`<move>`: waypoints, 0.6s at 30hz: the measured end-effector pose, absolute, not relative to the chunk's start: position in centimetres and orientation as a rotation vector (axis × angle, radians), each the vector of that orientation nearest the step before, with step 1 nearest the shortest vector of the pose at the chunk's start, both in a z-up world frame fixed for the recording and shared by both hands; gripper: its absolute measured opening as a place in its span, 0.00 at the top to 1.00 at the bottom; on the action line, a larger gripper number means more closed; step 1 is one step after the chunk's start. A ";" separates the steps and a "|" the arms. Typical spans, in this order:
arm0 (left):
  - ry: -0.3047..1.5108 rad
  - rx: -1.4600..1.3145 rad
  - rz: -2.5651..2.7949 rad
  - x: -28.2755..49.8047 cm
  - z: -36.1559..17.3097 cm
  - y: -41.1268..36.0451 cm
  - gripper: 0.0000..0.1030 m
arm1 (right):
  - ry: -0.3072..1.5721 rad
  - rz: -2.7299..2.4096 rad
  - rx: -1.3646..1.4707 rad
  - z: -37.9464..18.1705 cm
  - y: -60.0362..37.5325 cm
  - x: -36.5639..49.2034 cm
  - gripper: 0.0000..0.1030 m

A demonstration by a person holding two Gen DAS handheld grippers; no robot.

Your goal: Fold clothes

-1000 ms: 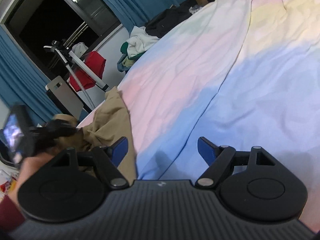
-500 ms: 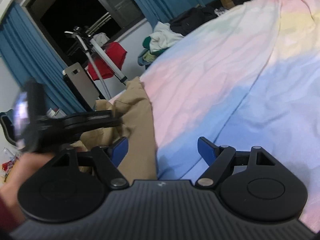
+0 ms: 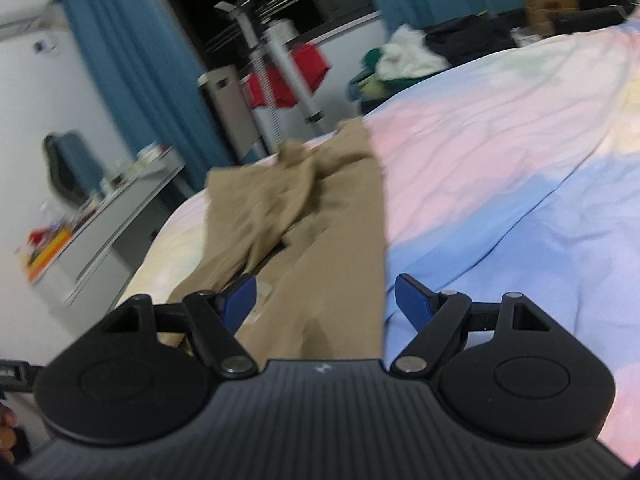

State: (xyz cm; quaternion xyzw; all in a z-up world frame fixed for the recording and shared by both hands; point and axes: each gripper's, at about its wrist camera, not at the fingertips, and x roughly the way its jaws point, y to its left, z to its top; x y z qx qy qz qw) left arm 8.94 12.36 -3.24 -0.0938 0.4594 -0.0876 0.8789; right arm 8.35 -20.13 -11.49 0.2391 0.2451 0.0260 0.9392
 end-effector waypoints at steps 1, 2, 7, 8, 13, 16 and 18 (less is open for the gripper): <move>0.977 -0.220 -0.187 8.1 -3.8 13.2 0.23 | 0.517 0.073 0.482 -11.3 -19.8 7.8 0.24; 1.008 -0.231 -0.191 7.6 -4.3 13.6 0.25 | 0.534 0.093 0.476 -11.2 -19.5 7.3 0.24; 1.077 -0.111 -0.216 6.7 -4.9 12.5 0.28 | 0.601 0.099 0.507 -10.3 -19.3 3.8 0.24; 1.078 -0.093 -0.227 6.6 -4.9 12.1 0.30 | 0.620 0.098 0.520 -10.1 -19.4 3.0 0.24; 1.065 0.051 -0.250 5.4 -4.7 10.7 0.42 | 0.663 0.029 0.594 -10.5 -20.8 -0.9 0.23; 1.064 0.158 -0.240 4.4 -5.0 9.2 0.78 | 0.668 0.007 0.614 -10.5 -21.4 -1.3 0.23; 1.068 0.211 -0.232 4.0 -5.2 8.1 0.95 | 0.678 0.007 0.598 -10.7 -21.1 -0.9 0.23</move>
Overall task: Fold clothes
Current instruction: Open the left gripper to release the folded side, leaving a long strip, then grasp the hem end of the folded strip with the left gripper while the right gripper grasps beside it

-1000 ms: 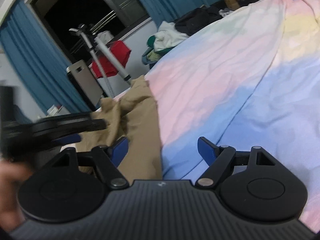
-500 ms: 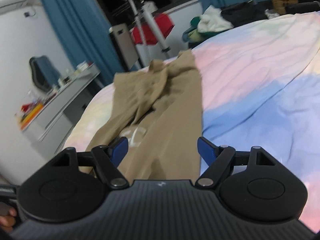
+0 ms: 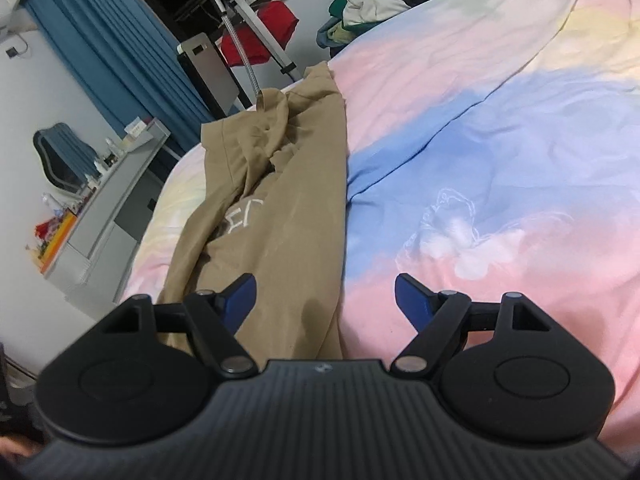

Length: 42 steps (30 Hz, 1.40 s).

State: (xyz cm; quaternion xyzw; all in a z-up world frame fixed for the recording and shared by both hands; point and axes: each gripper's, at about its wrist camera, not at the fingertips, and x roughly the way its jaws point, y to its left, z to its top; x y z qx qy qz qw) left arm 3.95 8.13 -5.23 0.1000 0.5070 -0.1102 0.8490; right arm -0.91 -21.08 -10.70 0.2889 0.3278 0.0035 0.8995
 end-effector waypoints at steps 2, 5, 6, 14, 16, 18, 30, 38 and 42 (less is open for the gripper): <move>1.044 0.269 -0.233 3.5 -4.9 7.2 0.99 | 0.701 0.014 0.594 -11.2 -20.9 -0.6 0.23; 1.004 0.351 -0.255 2.3 -3.2 5.5 0.99 | 0.716 0.026 0.598 -11.4 -20.8 -0.3 0.23; 0.997 0.358 -0.272 2.0 -2.5 4.9 0.99 | 0.717 0.034 0.598 -11.4 -20.9 -0.1 0.23; 1.004 0.347 -0.417 0.2 0.2 -0.9 0.99 | 0.747 0.057 0.642 -12.0 -21.5 0.6 0.24; 1.017 0.360 -0.440 0.1 -1.7 -2.3 0.99 | 0.749 0.057 0.662 -12.1 -21.8 0.6 0.24; 1.047 0.339 -0.460 0.7 -4.1 -3.2 0.99 | 0.756 0.062 0.678 -12.3 -22.0 0.6 0.23; 0.953 -0.026 -0.523 0.1 -4.7 2.8 0.53 | 0.850 0.125 0.754 -13.6 -21.9 1.1 0.23; 1.085 -0.232 -0.275 3.3 -7.2 8.3 0.41 | 0.972 0.223 0.811 -14.6 -20.8 1.4 0.24; 1.140 -0.268 -0.296 3.3 -7.6 8.9 0.47 | 1.021 0.263 0.808 -14.7 -19.8 0.9 0.27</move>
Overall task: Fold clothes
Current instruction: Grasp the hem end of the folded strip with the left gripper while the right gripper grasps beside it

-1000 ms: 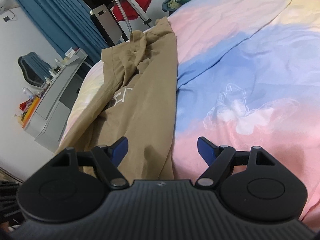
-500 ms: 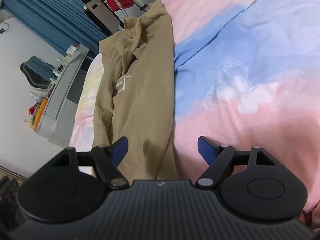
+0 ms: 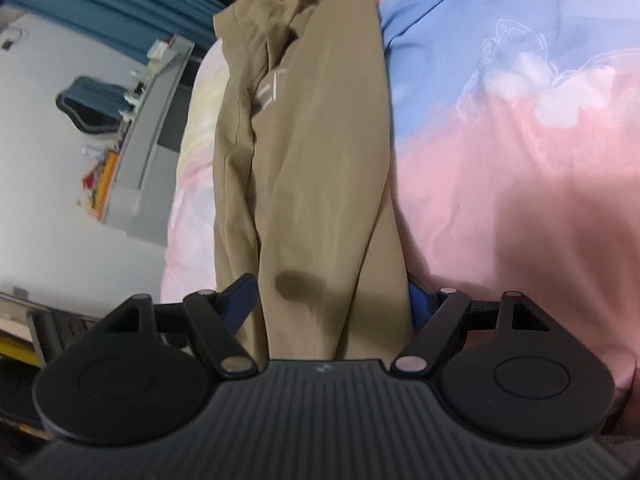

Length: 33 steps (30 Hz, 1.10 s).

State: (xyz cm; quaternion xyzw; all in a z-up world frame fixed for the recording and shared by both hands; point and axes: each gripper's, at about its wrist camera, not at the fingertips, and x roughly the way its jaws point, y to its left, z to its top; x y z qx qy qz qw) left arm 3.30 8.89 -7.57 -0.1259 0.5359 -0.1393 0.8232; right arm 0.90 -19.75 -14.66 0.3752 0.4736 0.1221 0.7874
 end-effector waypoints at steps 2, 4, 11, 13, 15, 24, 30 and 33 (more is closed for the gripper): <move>1.160 -0.293 -0.333 3.0 -7.6 9.1 0.52 | 1.035 0.273 0.785 -14.4 -19.2 0.3 0.31; 1.182 -0.322 -0.374 2.9 -7.9 9.7 0.58 | 1.026 0.266 0.759 -14.0 -18.9 -0.8 0.50; 1.256 -0.365 -0.447 2.1 -8.8 10.0 0.58 | 1.057 0.339 0.730 -13.9 -17.8 -2.9 0.60; 1.270 -0.356 -0.475 2.5 -9.0 9.8 0.58 | 1.057 0.342 0.718 -13.8 -17.6 -3.0 0.59; 1.280 -0.339 -0.522 2.8 -9.3 9.3 0.57 | 1.072 0.331 0.716 -14.3 -17.6 -2.8 0.59; 1.208 -0.202 -0.547 1.1 -8.7 7.6 0.88 | 1.011 0.384 0.662 -13.3 -16.7 -4.5 0.74; 1.084 -0.282 -0.589 0.0 -6.4 8.4 0.95 | 0.907 0.380 0.689 -11.9 -17.5 -5.7 0.90; 0.991 -0.340 -0.599 -1.1 -3.8 9.8 0.95 | 0.818 0.394 0.741 -10.3 -18.5 -6.5 0.91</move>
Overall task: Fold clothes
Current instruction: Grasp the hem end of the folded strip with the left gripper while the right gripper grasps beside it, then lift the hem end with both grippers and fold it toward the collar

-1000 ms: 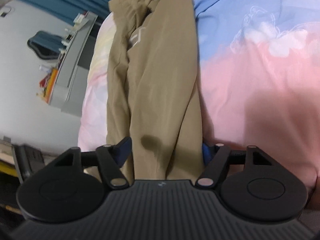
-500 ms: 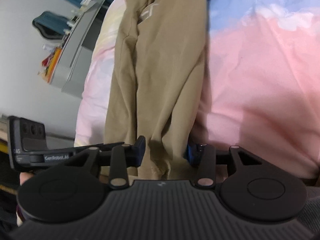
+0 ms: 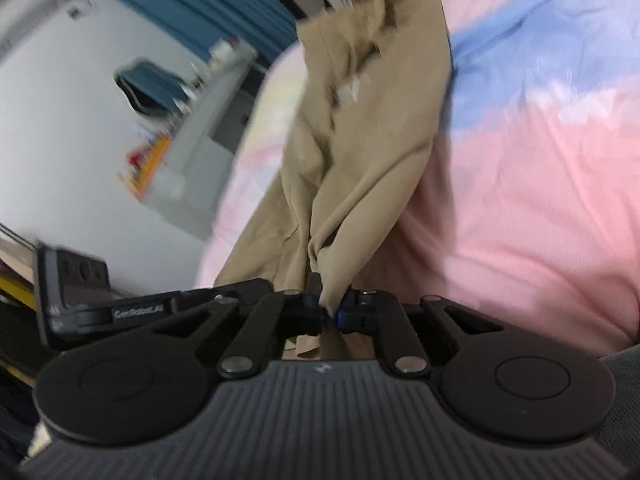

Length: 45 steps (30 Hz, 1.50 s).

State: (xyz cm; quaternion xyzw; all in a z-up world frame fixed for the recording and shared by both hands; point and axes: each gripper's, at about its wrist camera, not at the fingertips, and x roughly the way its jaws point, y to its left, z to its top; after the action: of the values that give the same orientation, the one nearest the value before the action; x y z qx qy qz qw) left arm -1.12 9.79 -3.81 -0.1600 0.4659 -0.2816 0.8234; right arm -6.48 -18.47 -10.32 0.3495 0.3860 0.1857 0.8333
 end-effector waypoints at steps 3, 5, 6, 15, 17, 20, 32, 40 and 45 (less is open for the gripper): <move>0.930 -0.379 -0.602 -2.3 -1.2 10.5 0.95 | 0.737 0.409 0.747 -8.1 -18.8 -6.9 0.91; 0.892 -0.402 -0.607 -3.2 0.5 11.0 0.95 | 0.680 0.426 0.737 -6.0 -19.1 -7.1 0.91; 0.874 -0.413 -0.611 -3.7 1.5 11.3 0.95 | 0.649 0.436 0.733 -5.0 -19.3 -7.2 0.91; 0.825 -0.446 -0.692 -12.8 4.8 12.5 0.95 | 0.552 0.531 0.715 -2.0 -20.7 -13.7 0.91; 0.846 -0.451 -0.698 -14.7 3.6 12.6 0.95 | 0.581 0.536 0.723 -3.0 -20.8 -15.9 0.91; 0.854 -0.473 -0.699 -15.9 2.5 12.9 0.95 | 0.625 0.536 0.753 -4.6 -21.0 -17.6 0.91; 0.594 -0.397 -0.591 -5.6 5.9 10.2 0.95 | 0.448 0.426 0.722 -1.7 -22.0 -7.7 0.91; 0.571 -0.264 -0.465 7.2 4.4 7.2 0.95 | 0.447 0.312 0.510 -1.4 -21.2 4.7 0.91; 0.626 -0.249 -0.404 14.5 -0.4 6.1 0.95 | 0.494 0.264 0.442 -5.4 -20.7 11.1 0.90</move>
State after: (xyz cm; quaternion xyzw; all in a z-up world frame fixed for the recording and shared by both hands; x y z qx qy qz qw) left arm 14.54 6.12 -0.37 -0.1211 0.3052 -0.1967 0.9238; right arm 11.13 -20.66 -5.35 0.2163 0.2418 0.1293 0.9370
